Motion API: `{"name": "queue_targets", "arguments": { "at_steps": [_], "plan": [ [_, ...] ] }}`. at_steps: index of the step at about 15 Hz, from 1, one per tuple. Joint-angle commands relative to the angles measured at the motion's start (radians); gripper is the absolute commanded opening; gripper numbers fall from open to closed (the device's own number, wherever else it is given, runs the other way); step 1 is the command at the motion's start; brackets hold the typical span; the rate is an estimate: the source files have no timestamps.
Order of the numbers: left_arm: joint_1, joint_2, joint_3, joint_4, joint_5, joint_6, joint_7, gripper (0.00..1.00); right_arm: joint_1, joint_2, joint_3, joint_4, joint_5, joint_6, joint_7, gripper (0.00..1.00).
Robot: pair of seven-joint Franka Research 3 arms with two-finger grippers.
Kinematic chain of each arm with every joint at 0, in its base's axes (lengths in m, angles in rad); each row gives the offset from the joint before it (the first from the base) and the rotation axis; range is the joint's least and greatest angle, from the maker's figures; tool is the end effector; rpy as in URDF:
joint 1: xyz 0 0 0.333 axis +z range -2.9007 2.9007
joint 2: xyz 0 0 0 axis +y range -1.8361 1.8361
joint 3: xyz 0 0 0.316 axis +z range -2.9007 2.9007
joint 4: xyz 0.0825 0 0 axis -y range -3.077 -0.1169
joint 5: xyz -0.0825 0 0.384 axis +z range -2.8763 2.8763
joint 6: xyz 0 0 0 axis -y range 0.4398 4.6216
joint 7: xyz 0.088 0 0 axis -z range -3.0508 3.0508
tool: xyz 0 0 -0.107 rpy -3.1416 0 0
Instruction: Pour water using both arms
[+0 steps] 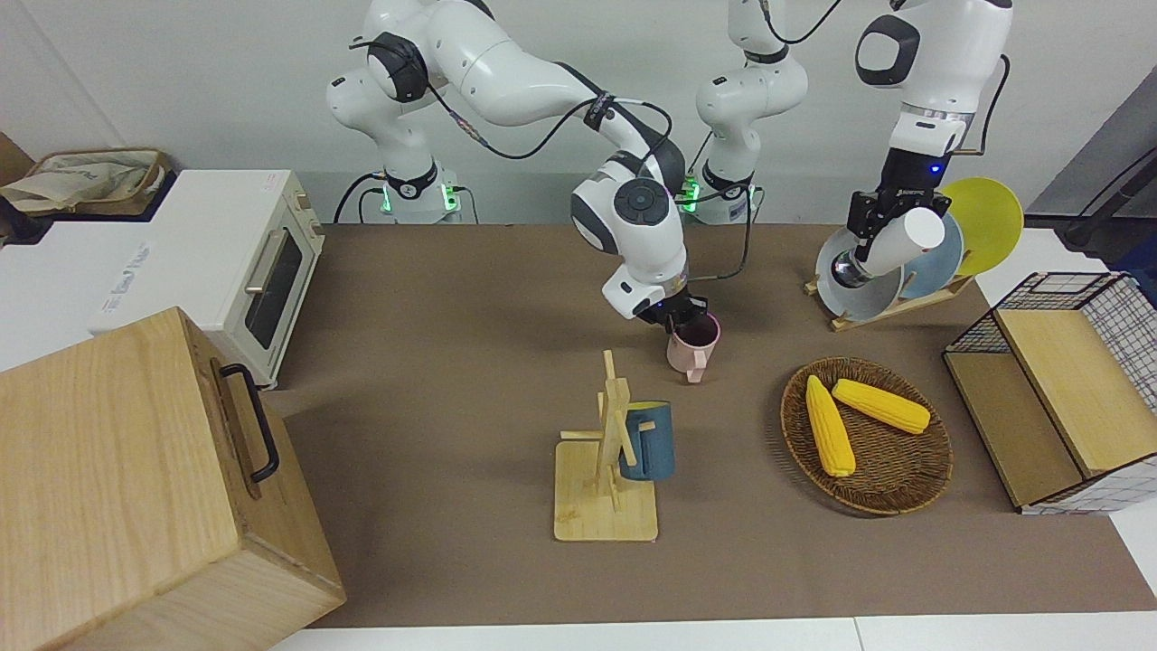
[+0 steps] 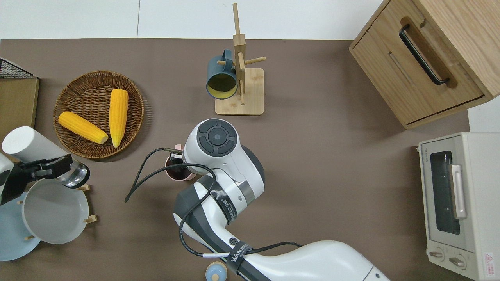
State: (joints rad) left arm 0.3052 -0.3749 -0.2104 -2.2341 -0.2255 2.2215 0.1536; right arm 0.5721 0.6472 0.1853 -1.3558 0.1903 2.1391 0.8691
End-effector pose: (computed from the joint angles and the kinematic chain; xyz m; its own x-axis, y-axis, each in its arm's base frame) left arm 0.4746 0.0277 0.5543 0.9314 0.0588 0.3593 0.0302 -0.9959 0.0847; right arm 0.5540 0.4928 0.3629 0.9650 -0.2249 -0.1349 -0.2545 -0.9272 -0.2749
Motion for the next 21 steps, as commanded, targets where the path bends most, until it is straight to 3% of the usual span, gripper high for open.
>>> {"name": "queue_targets", "arguments": {
  "at_steps": [1, 3, 5, 10, 11, 13, 15, 18, 21],
  "plan": [
    [-0.009, -0.032, -0.004, -0.004, 0.003, 0.014, -0.026, 0.01, -0.001, 0.006, -0.003, 0.023, 0.011, 0.002, 0.011, 0.990],
    [-0.009, -0.035, -0.004, -0.006, 0.003, 0.012, -0.026, 0.01, -0.011, -0.032, -0.003, 0.023, 0.023, -0.022, 0.013, 0.990],
    [-0.011, -0.032, -0.004, -0.006, 0.005, 0.014, -0.025, 0.01, -0.024, -0.081, -0.010, 0.023, 0.031, -0.089, 0.019, 0.990],
    [-0.012, -0.032, -0.027, -0.007, 0.005, 0.014, -0.026, 0.01, -0.147, -0.243, -0.007, 0.008, 0.028, -0.302, 0.004, 0.990],
    [-0.012, -0.032, -0.043, -0.004, 0.002, 0.017, -0.032, 0.01, -0.202, -0.294, -0.007, 0.001, 0.023, -0.371, -0.036, 0.990],
    [-0.014, -0.036, -0.044, -0.002, 0.002, 0.017, -0.035, 0.01, -0.254, -0.340, -0.010, 0.001, 0.005, -0.477, -0.123, 0.990],
    [-0.018, -0.030, -0.044, -0.004, 0.003, 0.023, -0.022, 0.01, -0.361, -0.391, -0.010, -0.020, -0.088, -0.583, -0.287, 0.992],
    [-0.041, -0.036, -0.055, -0.004, 0.003, 0.017, -0.032, 0.01, -0.447, -0.471, -0.010, -0.103, -0.199, -0.593, -0.441, 0.992],
    [-0.046, -0.039, -0.095, -0.009, 0.003, 0.013, -0.035, 0.01, -0.530, -0.526, -0.010, -0.128, -0.204, -0.605, -0.553, 0.990]
  ]
}}
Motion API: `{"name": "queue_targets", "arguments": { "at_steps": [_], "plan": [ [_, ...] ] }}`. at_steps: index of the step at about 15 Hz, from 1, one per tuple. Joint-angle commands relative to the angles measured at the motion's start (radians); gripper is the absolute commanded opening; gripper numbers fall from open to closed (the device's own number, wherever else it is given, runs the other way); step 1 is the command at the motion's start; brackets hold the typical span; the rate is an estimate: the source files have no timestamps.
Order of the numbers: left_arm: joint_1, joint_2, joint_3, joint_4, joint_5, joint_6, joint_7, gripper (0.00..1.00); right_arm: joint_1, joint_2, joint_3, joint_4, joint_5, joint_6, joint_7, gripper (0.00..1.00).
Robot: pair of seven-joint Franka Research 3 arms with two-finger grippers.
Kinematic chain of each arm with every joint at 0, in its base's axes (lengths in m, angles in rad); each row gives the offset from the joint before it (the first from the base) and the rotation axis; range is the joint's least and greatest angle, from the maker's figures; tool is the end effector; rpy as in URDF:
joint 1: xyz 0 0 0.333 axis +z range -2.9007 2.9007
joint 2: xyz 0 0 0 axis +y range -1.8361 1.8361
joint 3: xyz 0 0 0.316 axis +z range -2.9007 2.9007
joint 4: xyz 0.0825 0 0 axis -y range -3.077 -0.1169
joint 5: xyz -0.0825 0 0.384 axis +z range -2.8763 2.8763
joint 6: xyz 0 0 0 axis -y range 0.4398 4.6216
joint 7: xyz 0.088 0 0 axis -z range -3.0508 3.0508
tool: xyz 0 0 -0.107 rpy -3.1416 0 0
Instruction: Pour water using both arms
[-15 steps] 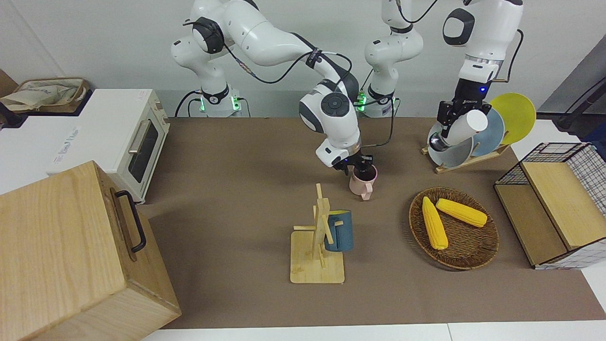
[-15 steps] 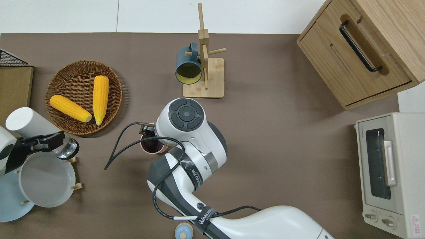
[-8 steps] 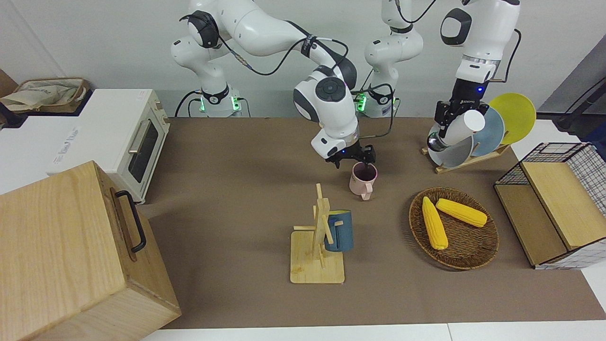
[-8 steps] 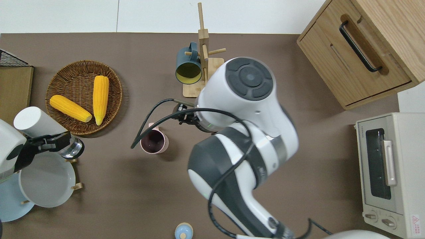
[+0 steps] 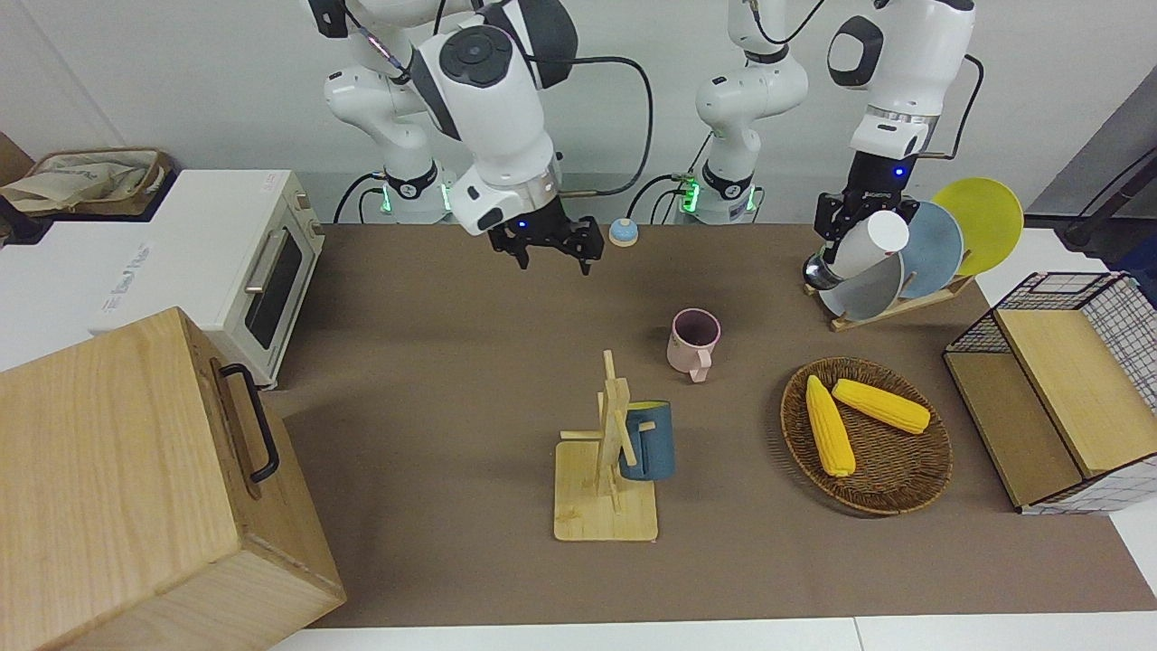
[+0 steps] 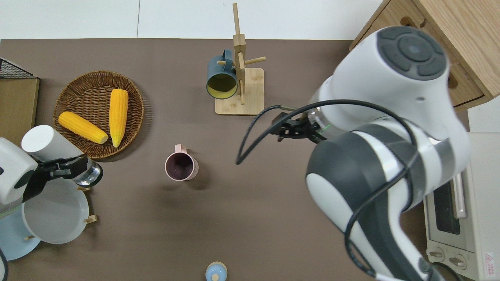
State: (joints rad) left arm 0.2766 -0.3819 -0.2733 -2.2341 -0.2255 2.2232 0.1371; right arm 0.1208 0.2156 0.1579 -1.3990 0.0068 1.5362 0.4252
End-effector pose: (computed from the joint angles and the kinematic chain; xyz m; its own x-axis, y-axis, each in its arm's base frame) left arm 0.4751 -0.0190 0.5546 0.9328 -0.0145 0.3602 -0.0411 -0.9970 0.0663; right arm 0.5931 0.1596 0.5776 0.9853 -0.1475 -0.0856 -0.1485 -0.9889 -0.0056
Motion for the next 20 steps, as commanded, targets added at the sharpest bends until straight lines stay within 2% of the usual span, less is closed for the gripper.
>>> {"name": "queue_targets", "arguments": {
  "at_steps": [1, 3, 5, 8, 9, 12, 13, 15, 20],
  "plan": [
    [-0.017, -0.034, -0.050, -0.012, 0.003, 0.009, -0.019, 0.01, -0.096, -0.102, 0.017, -0.084, -0.024, -0.008, -0.127, 0.990],
    [-0.023, -0.037, -0.073, -0.035, 0.003, 0.009, -0.019, 0.01, -0.133, -0.114, 0.017, -0.084, -0.053, -0.030, -0.186, 0.990],
    [-0.060, -0.051, -0.081, -0.068, 0.000, 0.013, -0.019, 0.01, -0.142, -0.127, 0.015, -0.081, -0.103, -0.056, -0.253, 0.992],
    [-0.097, -0.106, -0.081, -0.145, -0.020, 0.035, -0.011, 0.01, -0.156, -0.150, 0.015, -0.078, -0.108, -0.108, -0.261, 0.992],
    [-0.109, -0.142, -0.072, -0.176, -0.067, 0.035, 0.004, 0.00, -0.159, -0.151, 0.017, -0.072, -0.104, -0.117, -0.263, 0.990],
    [-0.143, -0.192, -0.072, -0.237, -0.109, 0.027, 0.025, 0.00, -0.167, -0.151, 0.014, -0.066, -0.070, -0.114, -0.253, 0.990],
    [-0.161, -0.205, -0.072, -0.266, -0.110, 0.036, 0.026, 0.00, -0.182, -0.150, 0.011, -0.048, -0.053, -0.111, -0.253, 0.992],
    [-0.192, -0.209, -0.073, -0.294, -0.127, 0.043, 0.026, 0.00, -0.207, -0.150, 0.011, -0.038, 0.020, -0.105, -0.250, 0.992],
    [-0.206, -0.170, -0.086, -0.323, -0.175, 0.070, 0.030, 0.00, -0.207, -0.151, 0.014, -0.034, 0.038, -0.103, -0.250, 0.992]
  ]
}}
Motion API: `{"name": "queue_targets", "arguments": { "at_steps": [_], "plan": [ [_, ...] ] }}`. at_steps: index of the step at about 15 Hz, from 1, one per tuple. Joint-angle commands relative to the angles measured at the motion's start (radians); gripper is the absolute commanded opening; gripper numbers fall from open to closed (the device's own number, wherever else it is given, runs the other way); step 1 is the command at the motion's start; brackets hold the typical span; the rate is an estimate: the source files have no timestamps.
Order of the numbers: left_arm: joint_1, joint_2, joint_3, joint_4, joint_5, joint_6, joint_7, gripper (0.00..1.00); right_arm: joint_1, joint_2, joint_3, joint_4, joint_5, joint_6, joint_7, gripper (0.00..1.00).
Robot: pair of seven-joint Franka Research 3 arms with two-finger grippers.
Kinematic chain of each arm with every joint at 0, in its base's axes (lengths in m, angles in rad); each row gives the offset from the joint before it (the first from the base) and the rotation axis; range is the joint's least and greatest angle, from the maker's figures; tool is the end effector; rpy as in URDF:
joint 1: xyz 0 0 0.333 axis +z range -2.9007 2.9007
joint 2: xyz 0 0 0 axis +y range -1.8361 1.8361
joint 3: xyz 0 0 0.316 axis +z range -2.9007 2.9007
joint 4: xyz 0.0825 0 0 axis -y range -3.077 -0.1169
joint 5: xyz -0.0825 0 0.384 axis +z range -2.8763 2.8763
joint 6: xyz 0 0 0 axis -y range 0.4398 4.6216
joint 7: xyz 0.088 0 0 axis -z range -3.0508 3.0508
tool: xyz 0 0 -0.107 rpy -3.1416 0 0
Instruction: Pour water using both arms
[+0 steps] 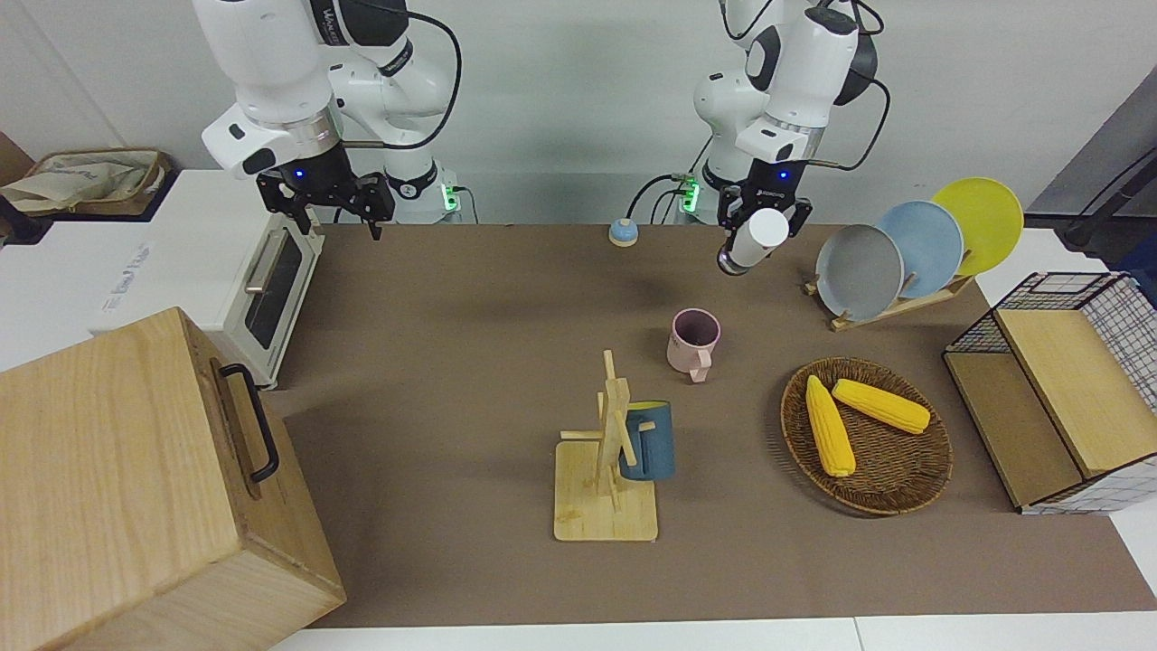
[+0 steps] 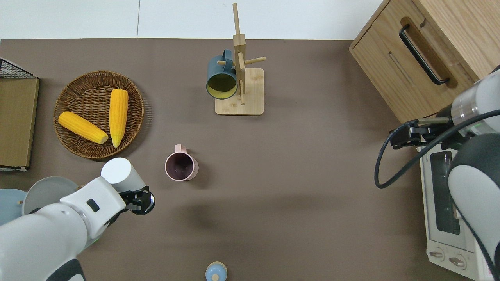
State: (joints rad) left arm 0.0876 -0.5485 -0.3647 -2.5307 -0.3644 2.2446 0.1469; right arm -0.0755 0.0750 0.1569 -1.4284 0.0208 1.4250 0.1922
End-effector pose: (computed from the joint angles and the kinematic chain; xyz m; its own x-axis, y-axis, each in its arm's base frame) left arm 0.3897 -0.1279 0.4724 0.9511 -0.1816 0.2499 -0.2137 -0.9710 0.1075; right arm 0.5608 0.0444 0.6371 0.9908 -0.1073 -0.0821 -0.1090 -0.9939 -0.0171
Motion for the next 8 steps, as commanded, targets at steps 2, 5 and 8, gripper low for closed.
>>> {"name": "queue_targets", "arguments": {
  "at_steps": [2, 5, 8],
  "plan": [
    [-0.017, 0.045, -0.052, -0.026, -0.063, 0.084, 0.016, 0.00, -0.013, -0.011, 0.016, -0.004, 0.024, 0.008, -0.019, 0.992],
    [-0.016, 0.134, -0.097, -0.019, -0.067, 0.145, 0.005, 0.00, -0.014, -0.011, 0.015, -0.004, 0.024, 0.008, -0.019, 0.990],
    [0.001, 0.194, -0.115, 0.015, -0.056, 0.144, 0.010, 0.00, -0.013, -0.011, 0.016, -0.004, 0.024, 0.008, -0.019, 0.992]
  ]
}}
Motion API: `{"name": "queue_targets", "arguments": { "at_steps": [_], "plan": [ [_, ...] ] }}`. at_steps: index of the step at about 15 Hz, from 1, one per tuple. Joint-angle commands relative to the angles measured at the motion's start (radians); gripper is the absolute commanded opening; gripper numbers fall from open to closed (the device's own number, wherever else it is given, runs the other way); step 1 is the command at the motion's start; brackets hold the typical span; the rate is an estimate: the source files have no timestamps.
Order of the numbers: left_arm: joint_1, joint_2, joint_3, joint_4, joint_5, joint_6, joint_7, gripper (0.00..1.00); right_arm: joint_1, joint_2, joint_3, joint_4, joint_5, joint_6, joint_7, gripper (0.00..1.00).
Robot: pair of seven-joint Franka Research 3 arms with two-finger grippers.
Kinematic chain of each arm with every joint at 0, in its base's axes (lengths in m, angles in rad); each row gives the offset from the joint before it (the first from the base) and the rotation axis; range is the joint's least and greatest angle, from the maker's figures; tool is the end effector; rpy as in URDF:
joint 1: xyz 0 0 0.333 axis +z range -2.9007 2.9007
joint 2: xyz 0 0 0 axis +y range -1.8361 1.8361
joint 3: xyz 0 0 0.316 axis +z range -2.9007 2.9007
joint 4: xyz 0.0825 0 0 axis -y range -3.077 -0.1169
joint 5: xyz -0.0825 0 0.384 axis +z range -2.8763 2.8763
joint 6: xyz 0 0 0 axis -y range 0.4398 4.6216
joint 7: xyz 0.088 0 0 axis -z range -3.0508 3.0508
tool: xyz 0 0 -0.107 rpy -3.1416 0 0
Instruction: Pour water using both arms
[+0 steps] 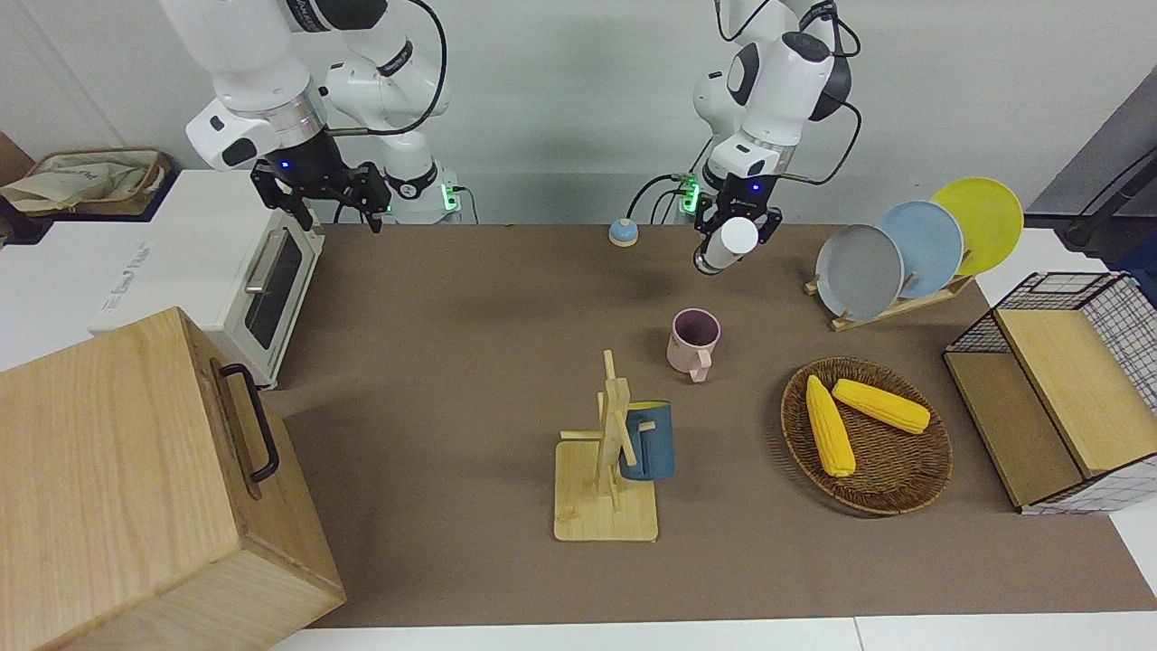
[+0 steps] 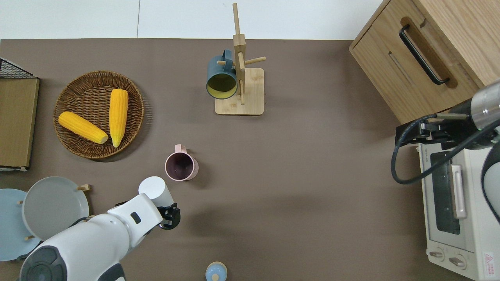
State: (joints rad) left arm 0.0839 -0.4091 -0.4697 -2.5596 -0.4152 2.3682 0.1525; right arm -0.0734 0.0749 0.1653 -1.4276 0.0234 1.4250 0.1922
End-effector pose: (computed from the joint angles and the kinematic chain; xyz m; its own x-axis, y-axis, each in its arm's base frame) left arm 0.3967 -0.1659 0.4104 0.9526 -0.2302 0.1990 -0.2584 -0.9573 0.1295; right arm 0.5603 0.0504 0.6376 0.9920 -0.0965 -0.0817 -0.0984 -0.9949 -0.0204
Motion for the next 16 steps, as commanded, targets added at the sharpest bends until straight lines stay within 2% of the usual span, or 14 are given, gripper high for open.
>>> {"name": "queue_targets", "arguments": {
  "at_steps": [1, 7, 10, 14, 16],
  "plan": [
    [0.007, 0.058, -0.009, 0.050, -0.004, 0.013, 0.006, 0.00, -0.016, -0.010, 0.008, -0.005, 0.021, 0.008, -0.019, 0.990],
    [0.053, 0.084, -0.004, 0.093, 0.007, -0.078, 0.004, 0.00, -0.016, -0.010, 0.008, -0.005, 0.021, 0.008, -0.019, 0.990],
    [0.077, 0.088, -0.006, 0.113, 0.087, -0.132, -0.030, 0.00, -0.016, -0.010, 0.008, -0.005, 0.021, 0.008, -0.019, 0.992],
    [0.077, 0.165, -0.004, 0.222, 0.162, -0.250, -0.089, 0.00, -0.016, -0.010, 0.008, -0.005, 0.021, 0.008, -0.019, 0.990],
    [0.073, 0.209, -0.007, 0.260, 0.219, -0.270, -0.135, 0.00, -0.016, -0.010, 0.008, -0.005, 0.021, 0.008, -0.019, 0.990]
  ]
}}
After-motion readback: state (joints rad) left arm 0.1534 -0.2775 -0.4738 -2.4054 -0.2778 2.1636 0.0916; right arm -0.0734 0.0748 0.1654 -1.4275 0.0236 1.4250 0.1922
